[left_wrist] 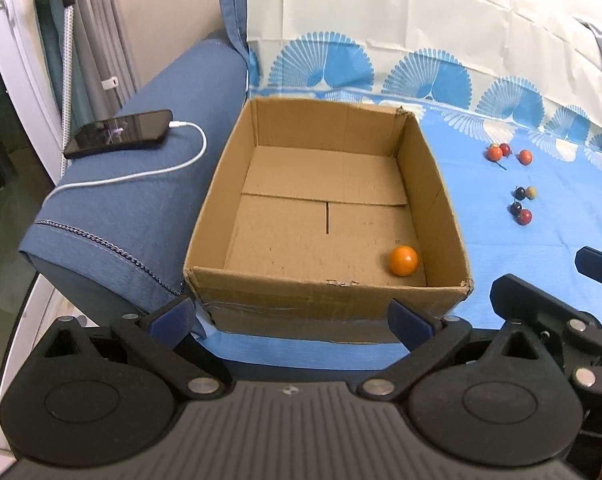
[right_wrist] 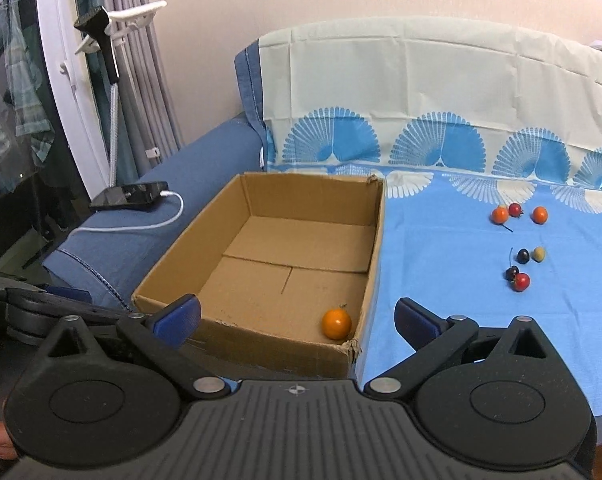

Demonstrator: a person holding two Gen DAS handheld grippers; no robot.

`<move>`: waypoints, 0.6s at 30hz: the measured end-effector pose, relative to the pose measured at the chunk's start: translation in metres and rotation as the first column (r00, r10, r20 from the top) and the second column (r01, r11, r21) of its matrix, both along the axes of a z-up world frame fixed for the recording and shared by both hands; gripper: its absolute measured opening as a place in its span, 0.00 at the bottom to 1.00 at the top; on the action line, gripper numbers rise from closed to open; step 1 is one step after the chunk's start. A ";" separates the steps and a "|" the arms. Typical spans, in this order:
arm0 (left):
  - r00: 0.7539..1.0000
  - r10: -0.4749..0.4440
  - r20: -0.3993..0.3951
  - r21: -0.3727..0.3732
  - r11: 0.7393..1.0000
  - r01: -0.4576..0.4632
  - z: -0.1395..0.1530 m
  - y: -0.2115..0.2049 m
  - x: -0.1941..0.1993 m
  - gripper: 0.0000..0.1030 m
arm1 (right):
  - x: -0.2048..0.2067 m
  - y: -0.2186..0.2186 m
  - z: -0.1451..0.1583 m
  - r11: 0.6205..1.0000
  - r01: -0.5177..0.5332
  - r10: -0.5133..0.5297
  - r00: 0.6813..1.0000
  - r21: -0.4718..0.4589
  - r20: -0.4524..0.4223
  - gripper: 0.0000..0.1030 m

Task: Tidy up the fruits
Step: 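Swing the left tool back toward the remaining fruits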

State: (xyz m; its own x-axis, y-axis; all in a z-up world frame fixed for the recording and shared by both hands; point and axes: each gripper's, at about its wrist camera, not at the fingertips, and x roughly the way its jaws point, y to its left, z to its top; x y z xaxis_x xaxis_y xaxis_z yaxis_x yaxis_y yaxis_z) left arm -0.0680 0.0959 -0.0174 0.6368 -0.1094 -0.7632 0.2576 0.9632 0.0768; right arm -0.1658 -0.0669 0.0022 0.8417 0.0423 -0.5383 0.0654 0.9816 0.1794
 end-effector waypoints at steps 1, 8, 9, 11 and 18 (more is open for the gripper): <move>1.000 0.004 0.007 -0.001 1.000 -0.004 0.002 0.001 -0.003 1.00 | -0.002 0.000 0.002 1.000 0.001 -0.001 1.000 -0.001 0.008 0.99; 0.999 0.007 0.032 -0.006 1.000 -0.007 0.009 0.004 -0.013 1.00 | -0.012 0.005 0.009 1.000 -0.006 0.006 0.999 -0.010 0.036 0.99; 0.999 0.009 0.036 -0.005 1.000 -0.008 0.009 0.005 -0.014 1.00 | -0.013 0.006 0.010 1.000 -0.006 0.007 0.999 -0.011 0.039 0.99; 0.999 0.009 0.042 -0.005 1.000 -0.009 0.010 0.006 -0.016 1.00 | -0.013 0.007 0.010 1.000 -0.008 0.008 0.999 -0.011 0.041 0.99; 0.999 0.022 0.029 -0.008 1.000 -0.022 0.008 0.011 -0.012 1.00 | -0.008 0.009 0.008 1.000 -0.020 0.021 0.999 -0.006 0.031 0.99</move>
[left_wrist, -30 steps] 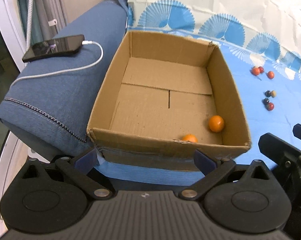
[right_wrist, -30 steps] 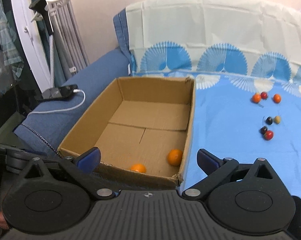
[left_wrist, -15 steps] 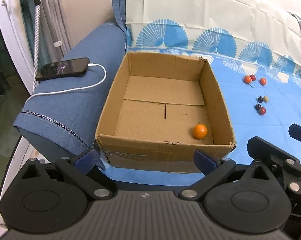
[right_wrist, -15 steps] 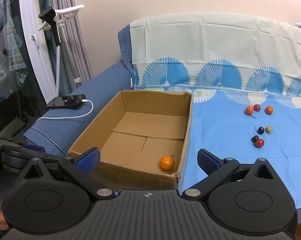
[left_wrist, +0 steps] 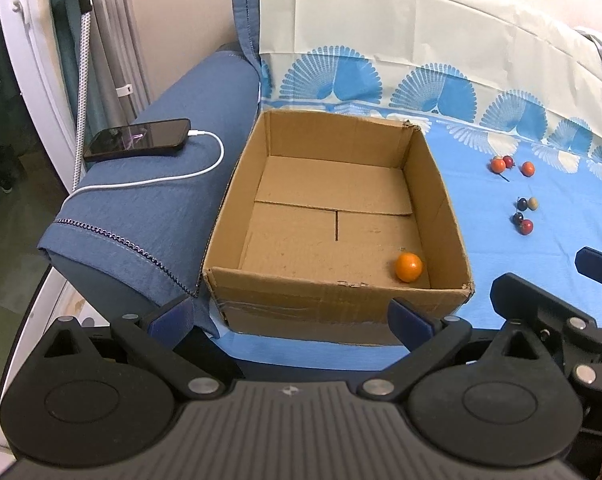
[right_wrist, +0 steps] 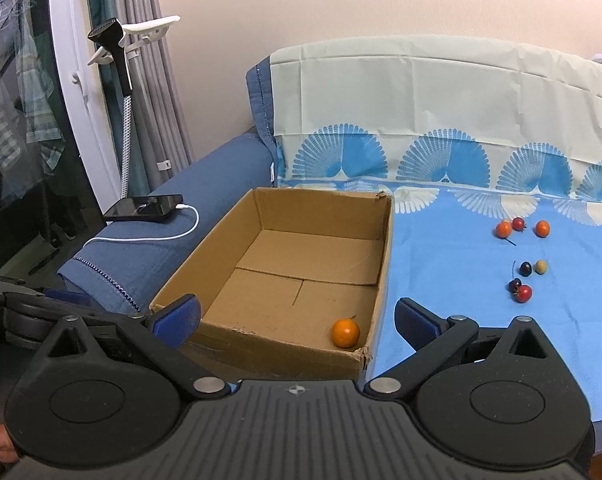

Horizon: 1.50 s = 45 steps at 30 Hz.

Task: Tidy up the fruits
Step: 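Swing the left tool back toward the remaining fruits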

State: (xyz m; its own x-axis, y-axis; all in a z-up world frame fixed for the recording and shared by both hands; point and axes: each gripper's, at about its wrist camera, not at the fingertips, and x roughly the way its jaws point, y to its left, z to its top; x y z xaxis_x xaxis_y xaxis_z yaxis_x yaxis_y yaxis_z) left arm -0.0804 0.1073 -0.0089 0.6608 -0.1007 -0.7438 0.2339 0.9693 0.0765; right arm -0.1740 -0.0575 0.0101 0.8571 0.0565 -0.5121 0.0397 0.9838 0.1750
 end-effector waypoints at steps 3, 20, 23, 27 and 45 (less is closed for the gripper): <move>1.000 0.001 -0.006 0.001 1.000 -0.001 -0.001 0.001 0.003 1.00 | 0.002 0.001 -0.002 1.000 -0.004 0.004 1.000 0.004 -0.009 0.99; 0.999 -0.005 -0.041 0.021 1.000 0.006 -0.015 -0.005 0.014 1.00 | 0.012 -0.005 -0.015 1.000 0.003 -0.002 0.999 0.027 -0.043 0.99; 0.999 -0.003 -0.052 0.028 1.000 0.004 -0.018 -0.007 0.018 1.00 | 0.016 -0.010 -0.018 0.999 0.013 -0.011 0.999 0.038 -0.049 0.99; 0.998 -0.008 -0.061 0.039 0.999 0.011 -0.020 -0.015 0.026 1.00 | 0.018 -0.025 -0.020 0.997 0.056 -0.053 0.998 0.052 -0.043 0.99; 0.945 -0.290 -0.149 -0.050 0.957 0.285 -0.045 -0.207 0.086 1.00 | -0.013 -0.218 -0.063 0.854 0.520 -0.519 0.854 0.019 -0.027 0.99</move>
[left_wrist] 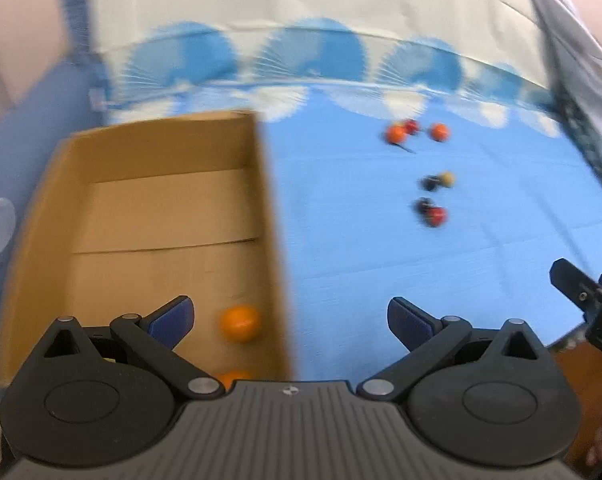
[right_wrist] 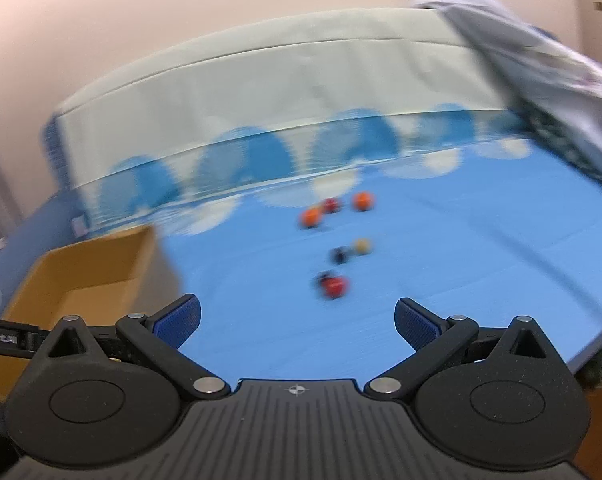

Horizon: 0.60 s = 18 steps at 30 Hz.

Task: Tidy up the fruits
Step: 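Grasp the red tomato with the left tool while the right tool grasps the yellow fruit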

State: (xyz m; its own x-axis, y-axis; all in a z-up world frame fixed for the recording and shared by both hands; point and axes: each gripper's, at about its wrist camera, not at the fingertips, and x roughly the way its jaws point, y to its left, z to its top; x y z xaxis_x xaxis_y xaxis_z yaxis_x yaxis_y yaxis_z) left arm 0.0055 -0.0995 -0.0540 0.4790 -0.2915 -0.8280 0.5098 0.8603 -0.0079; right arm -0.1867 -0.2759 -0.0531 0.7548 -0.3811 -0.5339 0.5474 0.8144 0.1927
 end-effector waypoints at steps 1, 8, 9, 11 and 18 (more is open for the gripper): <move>0.999 -0.017 -0.028 -0.012 1.000 0.016 -0.006 -0.016 0.005 1.00 | 0.000 -0.013 -0.005 1.000 0.026 -0.026 1.000 -0.012 -0.008 0.99; 0.991 -0.081 -0.108 -0.014 0.997 0.080 -0.068 -0.151 0.043 1.00 | 0.008 -0.108 -0.050 0.982 0.189 -0.188 0.980 0.015 -0.065 0.99; 0.988 -0.087 -0.128 -0.018 0.996 0.086 -0.077 -0.165 0.048 1.00 | 0.012 -0.119 -0.057 0.980 0.198 -0.196 0.978 0.020 -0.072 0.99; 0.985 -0.091 -0.149 -0.015 0.996 0.089 -0.098 -0.195 0.059 1.00 | 0.024 -0.143 -0.072 0.978 0.209 -0.206 0.974 0.022 -0.096 0.99; 0.971 -0.036 -0.235 0.022 0.999 0.042 -0.164 -0.258 0.102 1.00 | 0.075 -0.206 -0.127 0.983 0.182 -0.172 0.966 0.035 -0.195 0.99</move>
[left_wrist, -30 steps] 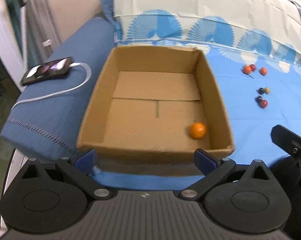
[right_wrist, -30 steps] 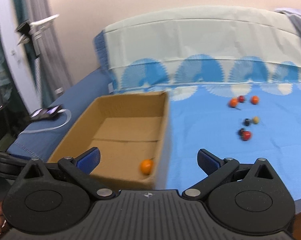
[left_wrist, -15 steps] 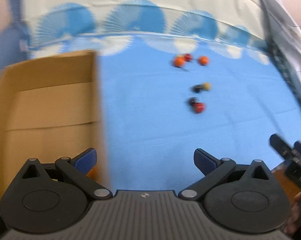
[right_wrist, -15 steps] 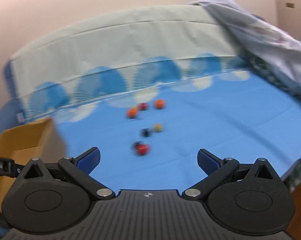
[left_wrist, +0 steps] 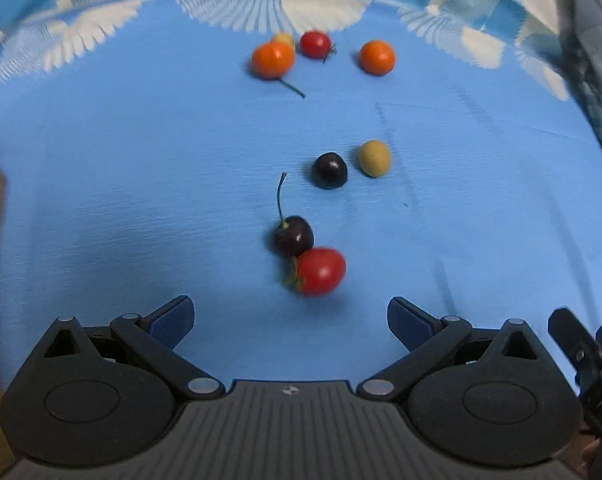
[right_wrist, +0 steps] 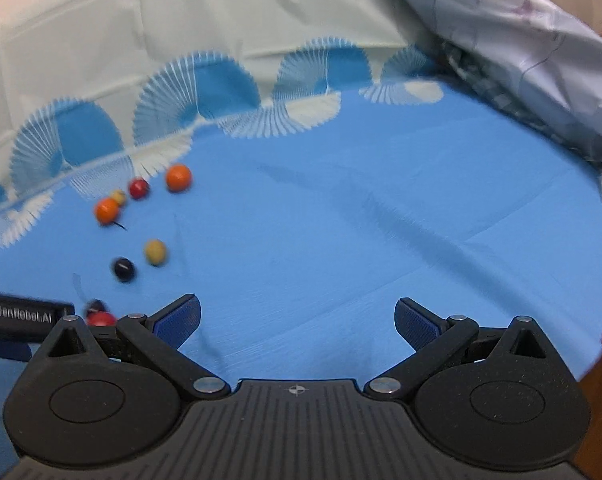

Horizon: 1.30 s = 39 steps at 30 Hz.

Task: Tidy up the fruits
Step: 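Grasp the red tomato with the left tool while the right tool grasps the yellow fruit, then carry the tomato over the box with the left tool while the right tool carries the yellow fruit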

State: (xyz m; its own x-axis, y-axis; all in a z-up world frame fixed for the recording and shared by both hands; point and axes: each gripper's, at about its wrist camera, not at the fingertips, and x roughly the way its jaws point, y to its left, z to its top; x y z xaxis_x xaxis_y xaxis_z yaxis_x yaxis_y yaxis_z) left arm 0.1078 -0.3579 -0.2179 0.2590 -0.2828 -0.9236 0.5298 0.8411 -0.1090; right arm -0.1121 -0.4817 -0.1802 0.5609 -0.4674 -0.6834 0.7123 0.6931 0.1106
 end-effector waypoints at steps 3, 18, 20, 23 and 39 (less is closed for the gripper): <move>0.999 0.024 0.021 0.039 0.999 -0.025 -0.020 -0.006 0.016 1.00 | 0.015 -0.013 -0.016 1.000 -0.023 0.023 1.000 0.011 -0.006 0.99; 0.991 -0.018 0.133 0.021 1.000 0.016 -0.017 0.035 0.025 0.97 | 0.141 0.001 -0.066 0.908 -0.402 0.401 0.916 -0.122 -0.036 0.99; 0.989 -0.027 0.142 0.013 1.000 0.025 -0.015 0.039 0.023 0.91 | 0.154 0.006 -0.066 0.887 -0.436 0.437 0.899 -0.151 -0.033 0.99; 0.985 -0.047 0.165 0.005 0.999 0.047 -0.012 0.042 0.021 0.73 | 0.172 0.009 -0.065 0.863 -0.474 0.474 0.879 -0.173 -0.047 0.98; 0.979 -0.081 0.189 -0.051 0.994 0.092 0.024 0.055 0.009 0.31 | 0.113 0.012 -0.040 0.924 -0.374 0.376 0.926 -0.079 0.022 0.26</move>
